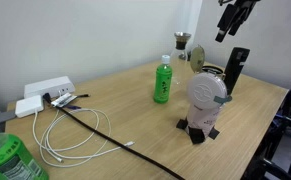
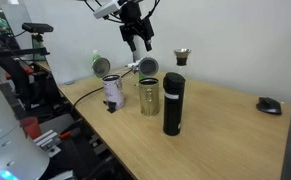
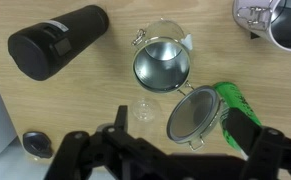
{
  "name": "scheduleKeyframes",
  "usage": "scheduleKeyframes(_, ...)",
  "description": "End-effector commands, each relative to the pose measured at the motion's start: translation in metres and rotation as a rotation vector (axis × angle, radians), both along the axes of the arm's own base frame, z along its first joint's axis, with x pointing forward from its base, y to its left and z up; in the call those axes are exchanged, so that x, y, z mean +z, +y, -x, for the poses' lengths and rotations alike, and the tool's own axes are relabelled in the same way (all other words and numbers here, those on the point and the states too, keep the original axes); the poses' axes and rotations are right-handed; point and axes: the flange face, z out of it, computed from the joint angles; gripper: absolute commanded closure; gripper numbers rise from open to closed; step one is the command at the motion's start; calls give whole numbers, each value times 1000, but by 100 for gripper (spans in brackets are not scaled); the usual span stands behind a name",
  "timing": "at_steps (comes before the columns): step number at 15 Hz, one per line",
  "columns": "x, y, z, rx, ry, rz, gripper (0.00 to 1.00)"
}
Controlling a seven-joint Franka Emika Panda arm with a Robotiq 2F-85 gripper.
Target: Remove the silver cap from the bottle
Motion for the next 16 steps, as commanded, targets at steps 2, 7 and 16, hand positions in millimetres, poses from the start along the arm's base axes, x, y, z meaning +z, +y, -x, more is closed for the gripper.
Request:
scheduleKeyframes(2, 2, -1, -2, 0, 1, -1, 0)
scheduleKeyframes(7, 13, -2, -16, 26, 0, -9, 0)
scheduleKeyframes(16, 21, 4, -85, 62, 4, -17, 0)
